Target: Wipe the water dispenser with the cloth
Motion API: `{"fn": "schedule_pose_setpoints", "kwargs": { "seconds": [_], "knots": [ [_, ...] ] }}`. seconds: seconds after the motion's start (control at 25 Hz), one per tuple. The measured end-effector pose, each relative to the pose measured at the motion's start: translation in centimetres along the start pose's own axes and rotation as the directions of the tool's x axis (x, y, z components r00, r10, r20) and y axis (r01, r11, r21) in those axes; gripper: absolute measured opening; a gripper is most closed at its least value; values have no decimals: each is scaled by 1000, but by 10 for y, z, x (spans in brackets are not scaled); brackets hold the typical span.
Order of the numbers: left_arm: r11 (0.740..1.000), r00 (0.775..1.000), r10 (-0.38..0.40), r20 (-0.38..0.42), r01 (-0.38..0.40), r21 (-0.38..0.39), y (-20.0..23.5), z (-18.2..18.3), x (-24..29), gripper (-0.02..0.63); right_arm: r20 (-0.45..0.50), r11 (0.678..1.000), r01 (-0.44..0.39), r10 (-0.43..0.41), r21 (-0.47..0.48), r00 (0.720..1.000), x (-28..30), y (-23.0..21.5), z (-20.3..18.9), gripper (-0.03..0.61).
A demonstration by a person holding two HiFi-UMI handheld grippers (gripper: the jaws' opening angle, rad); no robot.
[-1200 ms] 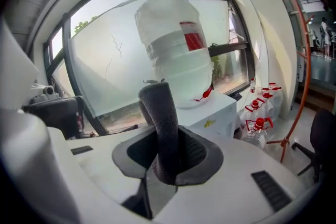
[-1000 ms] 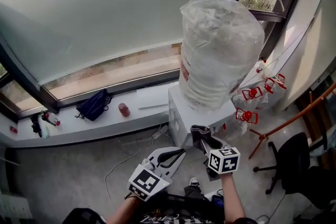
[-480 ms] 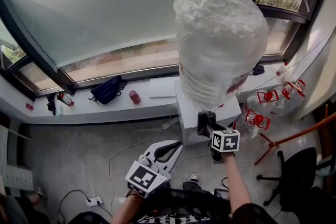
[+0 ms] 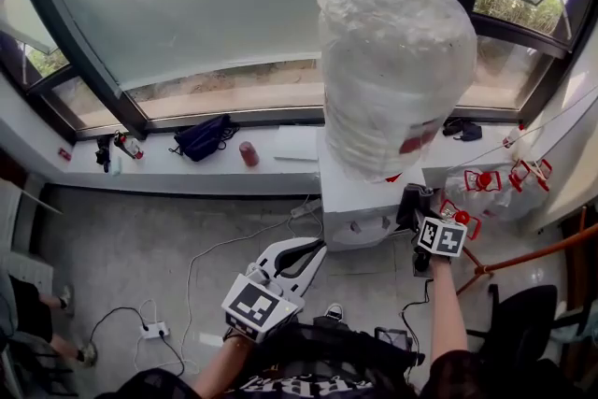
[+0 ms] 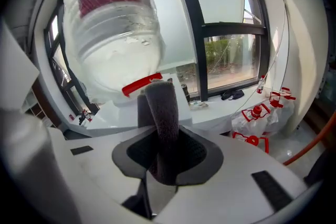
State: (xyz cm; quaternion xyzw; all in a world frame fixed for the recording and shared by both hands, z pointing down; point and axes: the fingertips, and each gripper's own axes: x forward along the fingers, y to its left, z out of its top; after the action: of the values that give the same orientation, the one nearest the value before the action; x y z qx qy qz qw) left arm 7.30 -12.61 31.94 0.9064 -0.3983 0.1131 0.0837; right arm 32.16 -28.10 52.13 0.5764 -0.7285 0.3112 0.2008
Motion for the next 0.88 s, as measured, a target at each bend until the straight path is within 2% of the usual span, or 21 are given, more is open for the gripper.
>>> {"fn": "schedule_pose_setpoints", "kwargs": {
  "seconds": [0.08, 0.2, 0.36, 0.56, 0.8, 0.88],
  "knots": [
    [1000, 1000, 13, -1, -13, -5, -4, -1, -3, 21, -1, 999, 39, -39, -11, 999, -4, -19, 3, 104],
    [1000, 999, 28, -20, -28, -7, -12, -8, -9, 21, 6, 998, 54, -54, -35, 999, -7, -33, 2, 104],
    [999, 998, 46, -39, -46, -8, -14, -18, -15, 21, 27, 997, -3, 5, -71, 1000, -11, -23, -5, 104],
    [999, 998, 40, -44, -40, -6, -16, -26, -27, 21, 29, 982, -72, 78, -176, 997, -30, 29, -26, 104],
    [1000, 999, 17, -28, -18, -14, -21, -27, -51, 21, 3, 936, -187, 197, -299, 980, -41, 126, -56, 104],
    [1000, 1000, 6, -17, -5, 9, -23, -29, -61, 21, -13, 917, -215, 224, -336, 975, -40, 155, -67, 104]
  ]
}}
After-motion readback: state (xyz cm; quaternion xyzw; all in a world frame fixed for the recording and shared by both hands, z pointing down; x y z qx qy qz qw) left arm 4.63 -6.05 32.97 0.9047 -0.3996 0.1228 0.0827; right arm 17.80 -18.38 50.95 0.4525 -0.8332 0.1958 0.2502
